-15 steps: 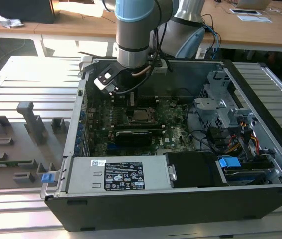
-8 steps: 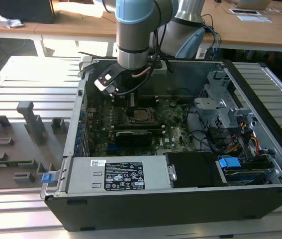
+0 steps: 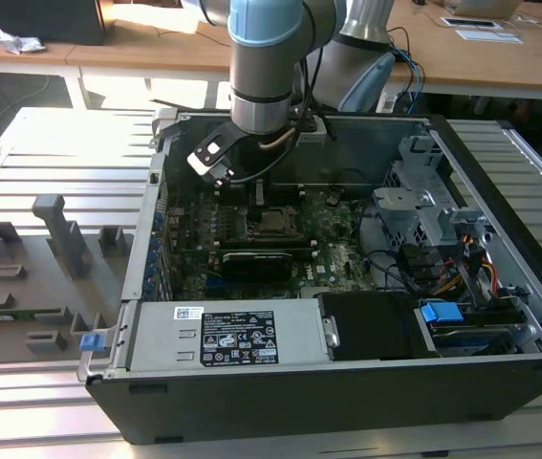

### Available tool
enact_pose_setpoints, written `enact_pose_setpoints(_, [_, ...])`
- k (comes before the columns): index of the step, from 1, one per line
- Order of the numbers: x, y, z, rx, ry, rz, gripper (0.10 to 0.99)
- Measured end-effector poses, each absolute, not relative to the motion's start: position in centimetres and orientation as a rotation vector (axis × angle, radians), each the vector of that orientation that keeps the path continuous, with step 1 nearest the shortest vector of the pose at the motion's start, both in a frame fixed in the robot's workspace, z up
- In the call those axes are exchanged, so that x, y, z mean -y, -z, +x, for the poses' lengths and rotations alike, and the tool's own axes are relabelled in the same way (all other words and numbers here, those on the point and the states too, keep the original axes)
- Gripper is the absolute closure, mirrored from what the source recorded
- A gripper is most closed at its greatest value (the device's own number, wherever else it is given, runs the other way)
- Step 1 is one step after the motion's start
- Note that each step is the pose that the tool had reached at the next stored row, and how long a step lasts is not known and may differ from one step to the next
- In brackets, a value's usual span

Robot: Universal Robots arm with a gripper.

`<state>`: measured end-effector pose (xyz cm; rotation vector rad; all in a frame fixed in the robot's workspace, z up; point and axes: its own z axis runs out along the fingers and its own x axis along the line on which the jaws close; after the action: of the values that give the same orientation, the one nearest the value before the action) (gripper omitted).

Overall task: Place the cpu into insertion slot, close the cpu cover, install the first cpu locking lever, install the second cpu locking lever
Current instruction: 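Close the cpu cover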

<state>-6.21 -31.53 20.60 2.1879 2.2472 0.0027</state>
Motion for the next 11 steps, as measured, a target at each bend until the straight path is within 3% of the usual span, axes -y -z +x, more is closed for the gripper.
enact_pose_setpoints(11, [31.8, -22.1, -2.9, -2.276, 0.049, 2.216, 0.98])
